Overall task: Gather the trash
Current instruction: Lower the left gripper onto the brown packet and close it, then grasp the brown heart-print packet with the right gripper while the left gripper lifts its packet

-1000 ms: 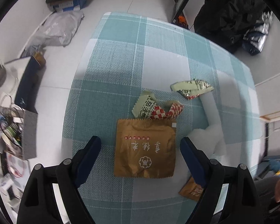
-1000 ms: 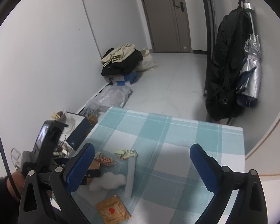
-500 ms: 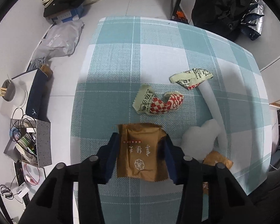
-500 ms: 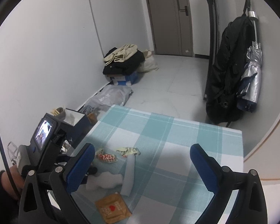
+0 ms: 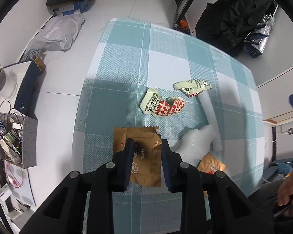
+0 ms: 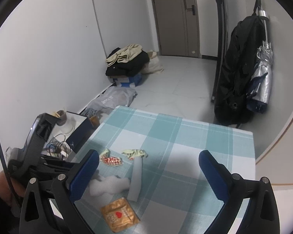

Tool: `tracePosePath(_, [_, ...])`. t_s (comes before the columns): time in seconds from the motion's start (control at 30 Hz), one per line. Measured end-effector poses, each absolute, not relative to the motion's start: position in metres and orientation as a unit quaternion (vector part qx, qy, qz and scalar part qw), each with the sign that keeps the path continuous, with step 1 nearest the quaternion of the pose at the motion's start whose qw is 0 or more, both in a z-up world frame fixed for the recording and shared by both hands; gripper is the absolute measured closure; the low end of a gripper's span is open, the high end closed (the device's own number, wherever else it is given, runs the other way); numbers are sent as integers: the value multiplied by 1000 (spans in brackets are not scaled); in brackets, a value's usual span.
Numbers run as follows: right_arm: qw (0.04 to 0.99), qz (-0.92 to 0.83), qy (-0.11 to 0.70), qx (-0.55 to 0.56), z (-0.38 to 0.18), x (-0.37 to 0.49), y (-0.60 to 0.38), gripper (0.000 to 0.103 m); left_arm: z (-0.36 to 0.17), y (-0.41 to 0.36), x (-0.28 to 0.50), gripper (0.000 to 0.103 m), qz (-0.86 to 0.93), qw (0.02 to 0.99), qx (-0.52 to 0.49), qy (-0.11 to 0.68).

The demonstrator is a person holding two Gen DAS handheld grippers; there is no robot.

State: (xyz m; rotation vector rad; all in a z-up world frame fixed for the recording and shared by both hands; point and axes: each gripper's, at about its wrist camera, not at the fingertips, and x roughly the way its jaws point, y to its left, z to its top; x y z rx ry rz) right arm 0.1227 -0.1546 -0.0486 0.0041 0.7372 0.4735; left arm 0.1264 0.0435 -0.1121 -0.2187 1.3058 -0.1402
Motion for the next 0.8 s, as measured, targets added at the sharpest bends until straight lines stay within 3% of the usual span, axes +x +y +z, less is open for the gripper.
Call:
tracePosePath(0.23, [902, 228, 367, -2, -56, 116, -152, 0, -105, 51, 122, 95, -78, 790, -130, 594])
tracePosePath(0.57, [893, 245, 377, -19, -64, 88, -154, 1, -94, 67, 113, 102, -85, 801, -145, 575])
tracePosePath(0.8, [872, 274, 401, -65, -84, 71, -140, 10, -84, 78, 107, 103, -102, 805, -180, 556])
